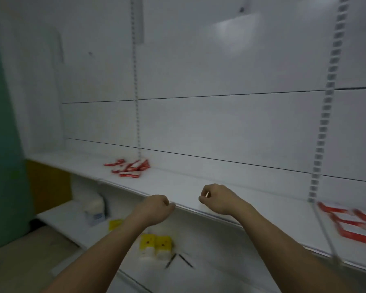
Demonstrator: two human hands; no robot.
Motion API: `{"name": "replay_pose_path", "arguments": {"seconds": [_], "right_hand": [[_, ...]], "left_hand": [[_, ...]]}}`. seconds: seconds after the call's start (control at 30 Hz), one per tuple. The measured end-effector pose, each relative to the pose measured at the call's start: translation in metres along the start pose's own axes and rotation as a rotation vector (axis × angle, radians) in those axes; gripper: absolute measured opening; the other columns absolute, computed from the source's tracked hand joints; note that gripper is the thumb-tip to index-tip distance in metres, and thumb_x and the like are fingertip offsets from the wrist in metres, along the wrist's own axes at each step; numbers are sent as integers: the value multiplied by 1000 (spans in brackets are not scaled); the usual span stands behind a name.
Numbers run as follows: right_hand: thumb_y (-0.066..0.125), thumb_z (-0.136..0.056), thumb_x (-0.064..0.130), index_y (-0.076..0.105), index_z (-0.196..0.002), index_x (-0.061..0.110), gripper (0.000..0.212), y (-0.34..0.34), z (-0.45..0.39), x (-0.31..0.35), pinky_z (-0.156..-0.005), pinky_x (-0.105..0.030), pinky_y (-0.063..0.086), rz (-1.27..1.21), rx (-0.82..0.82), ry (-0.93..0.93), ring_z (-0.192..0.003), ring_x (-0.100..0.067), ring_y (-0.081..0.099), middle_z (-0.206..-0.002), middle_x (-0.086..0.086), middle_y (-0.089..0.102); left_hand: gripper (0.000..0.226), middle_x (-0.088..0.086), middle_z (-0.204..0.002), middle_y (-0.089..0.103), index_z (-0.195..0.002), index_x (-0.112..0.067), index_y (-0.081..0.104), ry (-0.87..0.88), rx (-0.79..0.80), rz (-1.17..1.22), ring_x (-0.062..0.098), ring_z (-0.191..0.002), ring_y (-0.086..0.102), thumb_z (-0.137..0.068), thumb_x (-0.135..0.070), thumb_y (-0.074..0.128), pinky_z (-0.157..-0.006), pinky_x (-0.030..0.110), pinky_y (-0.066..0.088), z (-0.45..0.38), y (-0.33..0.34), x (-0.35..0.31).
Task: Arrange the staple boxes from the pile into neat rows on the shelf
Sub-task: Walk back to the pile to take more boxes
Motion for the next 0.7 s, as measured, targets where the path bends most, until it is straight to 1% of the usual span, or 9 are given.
{"name": "replay_pose_path", "arguments": {"seconds": [0.13,0.2,0.27,0.33,0.43,0.53,0.7], "right_hand": [[50,-90,40,62,-104,20,28,42,-50,96,-85,-37,50,-59,36,-103,-94,-21,59,-111,-3,63],[50,-90,40,63,-106,19,29,61,-71,138,-82,-35,49,-80,48,-154,-94,-22,59,-111,-5,63],[50,-91,39,63,-107,18,29,79,-90,174,-81,-33,48,-72,61,-201,-95,-22,59,-113,-5,62],[50,-91,39,63,-107,19,29,93,-112,204,-82,-34,49,-66,63,-232,-95,-22,59,-114,-4,62],[50,-91,39,62,-107,19,28,110,-148,236,-85,-36,48,-52,58,-273,-100,-22,57,-116,-4,61],[51,-90,39,61,-111,20,31,128,-188,252,-88,-38,49,-46,61,-286,-102,-19,57,-119,-2,60],[51,-90,37,61,-112,19,30,160,-271,263,-86,-33,47,-63,63,-286,-103,-20,57,-121,-3,60]], "left_hand": [[43,-5,-109,67,-107,-28,65,-101,-137,5,16,-99,60,-87,-59,41,-83,32,49,9,-54,98],[45,-5,-110,67,-109,-29,66,-145,-185,-13,18,-100,60,-87,-60,41,-85,35,50,11,-79,140],[45,-3,-111,67,-110,-29,65,-185,-195,-21,20,-100,60,-88,-59,41,-88,40,50,11,-98,176],[45,-2,-111,66,-111,-31,64,-219,-209,-24,21,-100,60,-88,-61,40,-90,41,49,5,-113,206],[44,-2,-115,65,-113,-33,63,-242,-252,-27,20,-104,58,-87,-61,41,-90,40,49,-13,-127,241],[45,-1,-120,63,-116,-33,62,-249,-250,-53,20,-109,56,-89,-61,39,-92,41,48,-38,-130,269],[48,-1,-123,61,-120,-30,61,-255,-223,-78,20,-111,56,-90,-60,39,-93,42,48,-95,-131,309]]}}
Point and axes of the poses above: each hand's wrist, its own z-axis away from the middle knuckle, its own y-axis out of the palm, x = y × z, the point moved 4 cm from there along -z, towards the middle knuckle
